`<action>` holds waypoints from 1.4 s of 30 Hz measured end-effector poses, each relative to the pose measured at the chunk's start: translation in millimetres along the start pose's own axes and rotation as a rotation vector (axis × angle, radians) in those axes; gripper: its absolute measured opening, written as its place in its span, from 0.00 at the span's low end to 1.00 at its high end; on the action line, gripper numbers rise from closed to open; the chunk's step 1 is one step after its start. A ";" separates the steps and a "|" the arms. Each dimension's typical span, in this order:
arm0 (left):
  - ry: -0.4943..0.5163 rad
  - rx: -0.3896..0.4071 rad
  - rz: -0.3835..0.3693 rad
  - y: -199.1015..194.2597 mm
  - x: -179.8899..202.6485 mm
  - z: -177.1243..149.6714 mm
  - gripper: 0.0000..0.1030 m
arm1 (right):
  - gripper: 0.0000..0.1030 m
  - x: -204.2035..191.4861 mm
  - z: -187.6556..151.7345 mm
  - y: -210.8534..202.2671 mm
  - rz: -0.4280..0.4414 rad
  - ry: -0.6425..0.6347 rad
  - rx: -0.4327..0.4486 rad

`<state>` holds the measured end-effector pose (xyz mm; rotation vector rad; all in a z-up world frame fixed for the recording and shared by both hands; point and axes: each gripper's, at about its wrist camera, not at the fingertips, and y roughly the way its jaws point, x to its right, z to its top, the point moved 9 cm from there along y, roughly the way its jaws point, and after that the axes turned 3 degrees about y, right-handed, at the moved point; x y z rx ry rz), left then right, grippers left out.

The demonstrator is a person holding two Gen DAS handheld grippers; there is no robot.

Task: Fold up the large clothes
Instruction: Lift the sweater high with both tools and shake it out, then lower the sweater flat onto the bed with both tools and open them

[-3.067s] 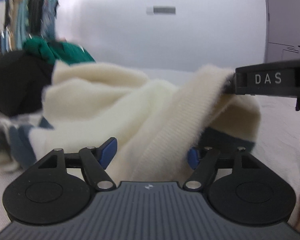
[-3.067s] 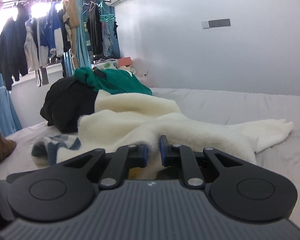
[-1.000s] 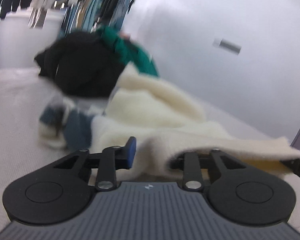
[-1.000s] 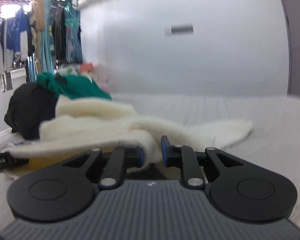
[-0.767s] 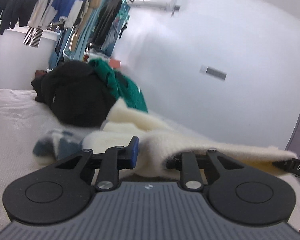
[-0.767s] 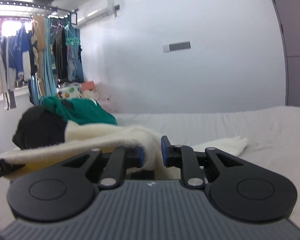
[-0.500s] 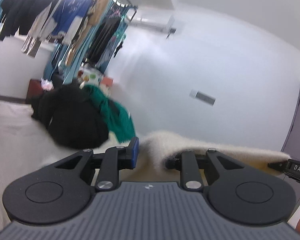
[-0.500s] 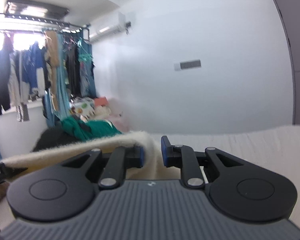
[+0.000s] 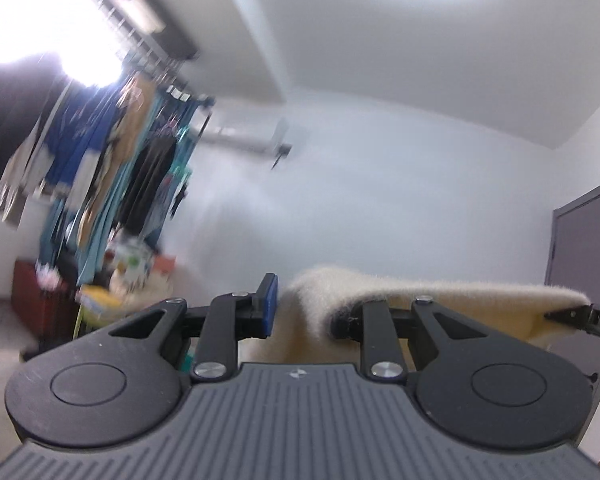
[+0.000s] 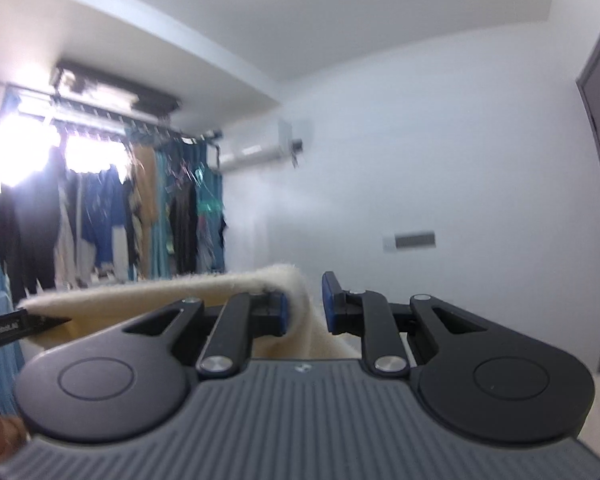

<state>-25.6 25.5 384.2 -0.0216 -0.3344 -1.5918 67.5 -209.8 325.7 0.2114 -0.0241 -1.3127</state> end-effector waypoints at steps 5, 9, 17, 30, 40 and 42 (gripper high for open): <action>0.076 0.020 -0.015 35.2 32.7 53.0 0.26 | 0.19 9.1 41.5 32.2 -0.008 -0.001 -0.001; 0.078 -0.084 -0.025 93.0 38.5 20.7 0.26 | 0.19 31.6 2.4 82.4 -0.053 -0.005 -0.100; 0.044 -0.324 0.008 243.5 7.6 -157.4 0.28 | 0.19 85.1 -136.6 212.4 -0.143 -0.011 -0.279; 0.148 -0.667 0.102 485.6 -92.3 -564.0 0.38 | 0.19 184.9 -479.1 419.8 -0.264 0.127 -0.589; 0.142 -0.861 0.078 534.3 -131.0 -699.5 0.38 | 0.21 206.7 -602.3 452.2 -0.199 0.231 -0.761; 0.143 -0.865 0.081 537.1 -133.7 -705.1 0.38 | 0.24 204.1 -601.5 452.7 -0.194 0.226 -0.765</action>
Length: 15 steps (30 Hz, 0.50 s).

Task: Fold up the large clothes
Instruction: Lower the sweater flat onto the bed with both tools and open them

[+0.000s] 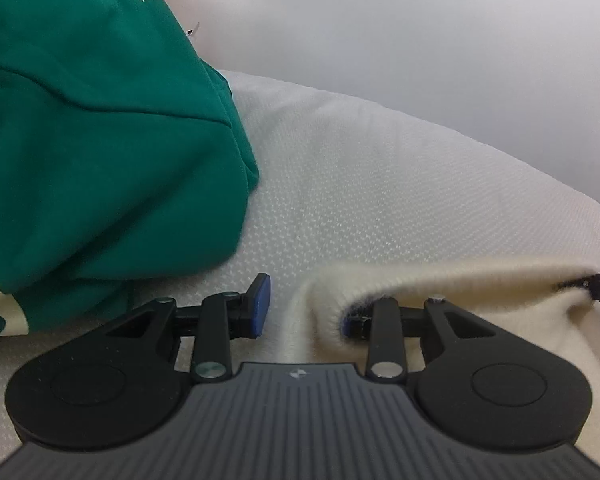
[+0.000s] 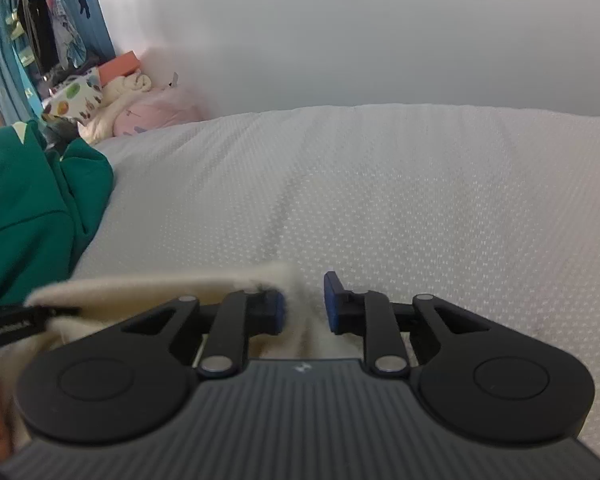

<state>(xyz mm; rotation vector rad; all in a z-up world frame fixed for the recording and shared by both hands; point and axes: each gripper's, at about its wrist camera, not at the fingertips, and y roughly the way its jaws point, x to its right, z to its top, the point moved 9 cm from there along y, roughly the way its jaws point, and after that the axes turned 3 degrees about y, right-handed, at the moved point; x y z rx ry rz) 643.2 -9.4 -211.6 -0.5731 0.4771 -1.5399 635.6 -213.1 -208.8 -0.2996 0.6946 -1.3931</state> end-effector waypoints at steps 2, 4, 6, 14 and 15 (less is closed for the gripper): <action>0.006 -0.003 0.012 6.3 -3.1 2.4 0.38 | 0.24 0.2 0.4 0.1 0.000 0.003 -0.008; 0.024 -0.011 0.021 8.9 -2.6 2.6 0.37 | 0.24 7.4 -1.0 -4.7 -0.007 -0.006 -0.018; 0.029 -0.023 0.024 9.3 0.4 3.9 0.37 | 0.24 5.1 -0.5 -7.4 -0.020 -0.035 -0.028; 0.036 -0.084 -0.025 -14.0 11.5 20.6 0.88 | 0.29 -10.9 9.0 -16.3 -0.053 -0.086 -0.053; 0.044 -0.087 -0.051 -20.8 15.6 22.1 0.88 | 0.39 -12.3 11.4 -18.7 -0.066 -0.088 -0.056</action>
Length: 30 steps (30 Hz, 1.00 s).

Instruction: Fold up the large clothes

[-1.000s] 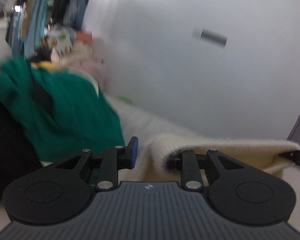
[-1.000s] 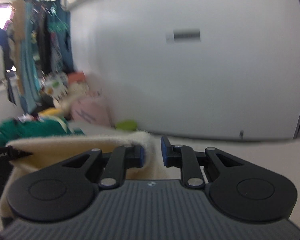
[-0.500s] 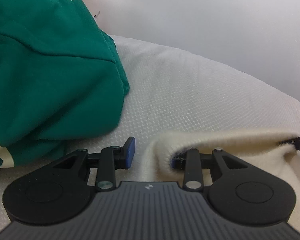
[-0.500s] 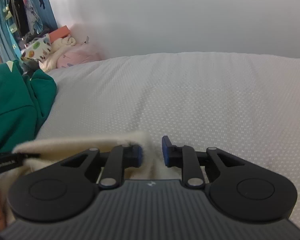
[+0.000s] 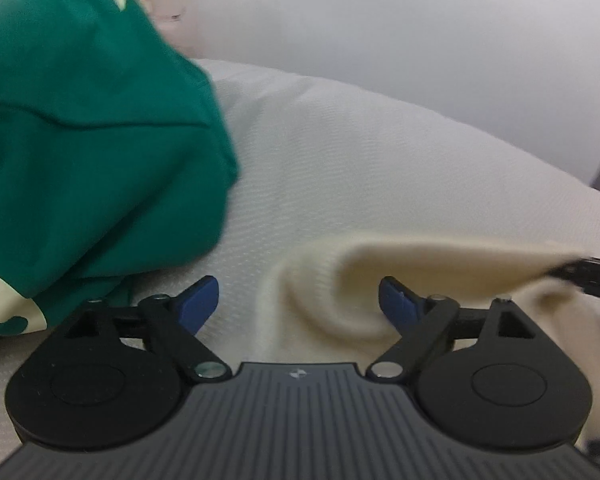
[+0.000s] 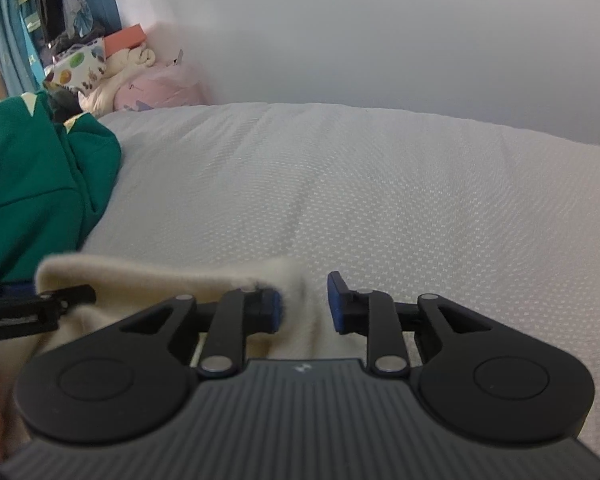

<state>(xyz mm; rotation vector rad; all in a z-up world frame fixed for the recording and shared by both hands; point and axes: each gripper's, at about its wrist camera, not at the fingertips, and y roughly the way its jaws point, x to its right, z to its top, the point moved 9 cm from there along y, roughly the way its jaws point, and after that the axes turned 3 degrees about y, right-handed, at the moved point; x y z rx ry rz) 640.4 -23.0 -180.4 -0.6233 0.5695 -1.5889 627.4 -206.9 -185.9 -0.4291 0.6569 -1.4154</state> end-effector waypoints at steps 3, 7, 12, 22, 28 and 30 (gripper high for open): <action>0.019 0.016 -0.049 -26.5 9.0 2.0 0.89 | 0.55 1.2 0.8 -14.7 -0.001 0.019 -0.005; 0.013 0.053 -0.055 -70.7 9.7 -0.1 0.89 | 0.77 -14.3 0.6 -45.8 0.065 -0.003 -0.006; -0.021 0.104 -0.038 -150.1 -1.2 -17.1 0.89 | 0.77 -28.5 -8.4 -105.0 0.093 0.013 0.019; -0.065 0.125 0.019 -336.5 -16.0 -116.5 0.89 | 0.77 -62.6 -62.3 -266.4 0.163 0.000 0.073; -0.108 0.132 0.021 -432.8 -11.1 -187.3 0.89 | 0.77 -79.0 -105.3 -344.4 0.195 -0.019 0.093; -0.127 0.136 0.022 -456.9 -8.4 -210.3 0.89 | 0.77 -81.0 -118.5 -362.7 0.199 -0.025 0.101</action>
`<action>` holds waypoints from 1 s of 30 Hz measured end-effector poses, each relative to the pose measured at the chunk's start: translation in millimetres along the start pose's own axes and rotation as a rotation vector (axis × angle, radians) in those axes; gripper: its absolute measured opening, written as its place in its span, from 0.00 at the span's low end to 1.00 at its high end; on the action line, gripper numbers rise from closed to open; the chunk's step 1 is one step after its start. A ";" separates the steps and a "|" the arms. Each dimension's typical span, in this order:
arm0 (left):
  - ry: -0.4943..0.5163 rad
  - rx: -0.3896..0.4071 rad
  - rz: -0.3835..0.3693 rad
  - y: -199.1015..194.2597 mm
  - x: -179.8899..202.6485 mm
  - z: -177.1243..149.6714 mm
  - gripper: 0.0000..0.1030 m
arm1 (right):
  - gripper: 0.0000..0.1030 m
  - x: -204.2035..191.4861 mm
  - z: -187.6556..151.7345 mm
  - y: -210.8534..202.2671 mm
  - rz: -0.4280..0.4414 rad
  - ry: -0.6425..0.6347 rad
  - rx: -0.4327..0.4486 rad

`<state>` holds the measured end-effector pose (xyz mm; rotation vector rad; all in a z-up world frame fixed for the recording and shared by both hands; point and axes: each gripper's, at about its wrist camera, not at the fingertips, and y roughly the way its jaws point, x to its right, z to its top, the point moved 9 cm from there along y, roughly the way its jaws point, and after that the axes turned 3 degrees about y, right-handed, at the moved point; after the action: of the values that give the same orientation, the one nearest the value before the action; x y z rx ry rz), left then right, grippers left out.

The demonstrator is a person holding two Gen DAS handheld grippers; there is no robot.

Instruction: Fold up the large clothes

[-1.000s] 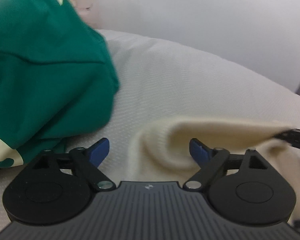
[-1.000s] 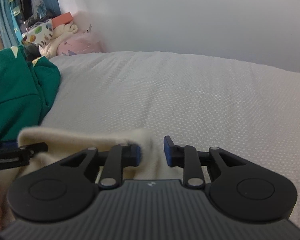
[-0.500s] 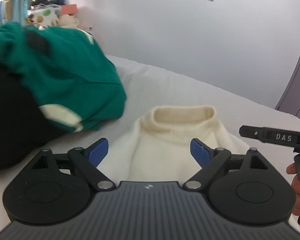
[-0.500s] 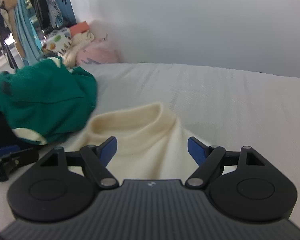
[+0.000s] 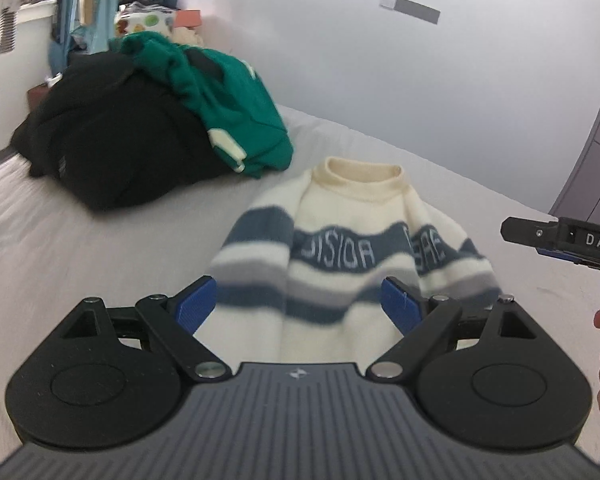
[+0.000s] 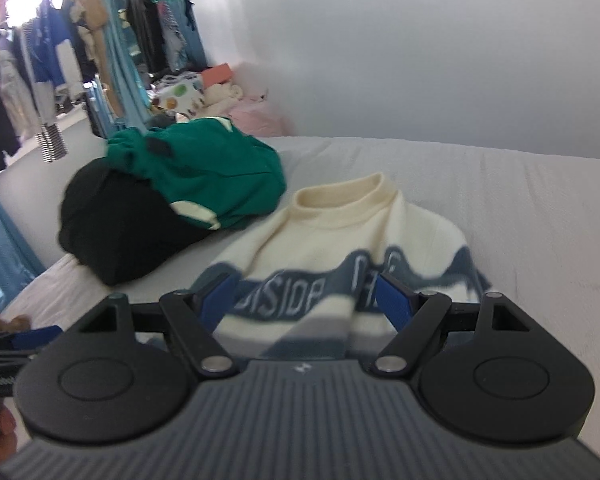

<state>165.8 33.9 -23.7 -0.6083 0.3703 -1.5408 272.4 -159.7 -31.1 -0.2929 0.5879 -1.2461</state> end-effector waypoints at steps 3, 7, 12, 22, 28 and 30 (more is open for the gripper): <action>-0.004 -0.010 0.002 -17.2 -1.1 -30.7 0.89 | 0.77 -6.2 -22.6 -21.8 0.007 -0.009 0.003; -0.027 -0.039 0.008 -23.6 -4.9 -67.4 0.89 | 0.77 -1.9 -59.2 -35.3 0.002 0.004 -0.021; -0.012 -0.055 0.049 -14.6 -9.8 -93.6 0.88 | 0.77 6.6 -102.1 -36.0 -0.008 0.001 -0.066; -0.139 -0.143 0.089 34.9 -38.8 -118.4 0.69 | 0.77 5.8 -130.5 -14.0 0.036 -0.002 -0.125; -0.232 -0.185 0.103 55.4 -56.8 -126.2 0.66 | 0.77 10.1 -145.3 4.8 0.042 -0.003 -0.165; -0.256 -0.201 0.095 61.9 -60.2 -129.0 0.66 | 0.77 15.9 -148.7 10.6 0.030 0.012 -0.173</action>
<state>139.8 71.8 -172.0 -0.9216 0.3554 -1.3251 199.8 -155.9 -162.2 -0.4199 0.7096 -1.1706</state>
